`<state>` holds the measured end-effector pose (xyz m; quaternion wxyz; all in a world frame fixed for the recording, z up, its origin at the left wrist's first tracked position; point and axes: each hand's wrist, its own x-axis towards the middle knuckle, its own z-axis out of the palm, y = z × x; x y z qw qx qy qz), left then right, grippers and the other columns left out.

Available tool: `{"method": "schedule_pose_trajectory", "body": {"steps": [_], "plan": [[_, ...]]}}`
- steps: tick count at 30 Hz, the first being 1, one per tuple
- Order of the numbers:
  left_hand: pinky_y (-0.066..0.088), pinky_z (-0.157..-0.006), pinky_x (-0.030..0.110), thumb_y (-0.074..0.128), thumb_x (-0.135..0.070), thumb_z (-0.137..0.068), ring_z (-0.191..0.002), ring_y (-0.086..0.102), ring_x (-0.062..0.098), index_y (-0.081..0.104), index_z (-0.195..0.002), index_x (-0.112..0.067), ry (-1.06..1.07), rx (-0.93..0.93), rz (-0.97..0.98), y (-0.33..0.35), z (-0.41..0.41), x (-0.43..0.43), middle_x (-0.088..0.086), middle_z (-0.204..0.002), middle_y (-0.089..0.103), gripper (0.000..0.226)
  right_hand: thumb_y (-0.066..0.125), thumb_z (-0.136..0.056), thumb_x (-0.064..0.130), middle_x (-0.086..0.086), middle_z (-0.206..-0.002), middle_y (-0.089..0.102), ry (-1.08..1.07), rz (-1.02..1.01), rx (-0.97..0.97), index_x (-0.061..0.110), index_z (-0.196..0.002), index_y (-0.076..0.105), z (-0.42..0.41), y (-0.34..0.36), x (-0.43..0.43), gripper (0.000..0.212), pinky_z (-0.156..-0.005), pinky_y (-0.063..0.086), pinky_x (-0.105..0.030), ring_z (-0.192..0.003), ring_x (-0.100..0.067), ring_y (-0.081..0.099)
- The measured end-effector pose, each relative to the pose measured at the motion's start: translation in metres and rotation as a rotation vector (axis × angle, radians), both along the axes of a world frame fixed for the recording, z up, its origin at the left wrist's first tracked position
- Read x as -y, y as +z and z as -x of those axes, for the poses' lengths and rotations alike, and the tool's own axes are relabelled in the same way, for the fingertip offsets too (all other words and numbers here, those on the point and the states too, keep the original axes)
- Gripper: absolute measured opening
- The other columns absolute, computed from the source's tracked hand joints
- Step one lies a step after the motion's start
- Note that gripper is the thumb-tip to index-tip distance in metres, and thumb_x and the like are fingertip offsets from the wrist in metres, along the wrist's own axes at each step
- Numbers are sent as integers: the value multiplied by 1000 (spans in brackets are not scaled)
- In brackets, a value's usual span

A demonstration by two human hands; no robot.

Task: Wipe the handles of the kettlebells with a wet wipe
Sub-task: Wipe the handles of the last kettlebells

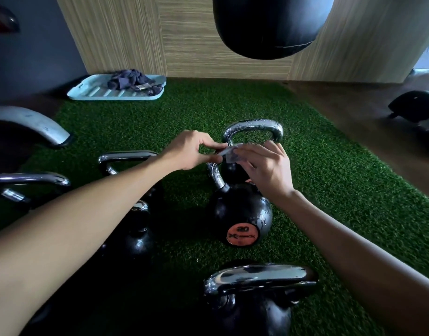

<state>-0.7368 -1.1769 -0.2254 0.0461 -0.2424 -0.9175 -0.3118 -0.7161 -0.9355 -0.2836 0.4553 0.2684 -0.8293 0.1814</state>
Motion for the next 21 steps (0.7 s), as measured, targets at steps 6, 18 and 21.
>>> {"method": "schedule_pose_trajectory", "body": {"steps": [6, 18, 21], "plan": [[26, -35, 22, 76, -60, -74, -40, 38, 9, 67, -118, -54, 89, 27, 31, 2, -2, 0, -13, -103, 75, 45, 86, -79, 27, 23, -86, 70, -34, 175, 120, 27, -112, 78, -10, 12, 1, 34, -72, 53, -41, -72, -16, 52], [40, -45, 24, 48, -91, -68, -62, 59, 0, 62, -119, -64, 148, -225, 266, 2, -44, -2, -19, -100, 74, 59, 91, -71, 38, 29, -100, 69, 33, 277, 350, 32, -122, 67, -51, 19, -9, 57, -77, 54, -36, -93, -13, 58], [54, -58, 27, 70, -75, -72, -79, 67, 4, 70, -113, -55, 156, -234, 259, 4, -65, -5, -22, -108, 74, 45, 91, -69, 41, 26, -102, 72, 93, 243, 352, 32, -128, 64, -69, 19, -9, 66, -78, 53, -34, -94, -16, 58]]}}
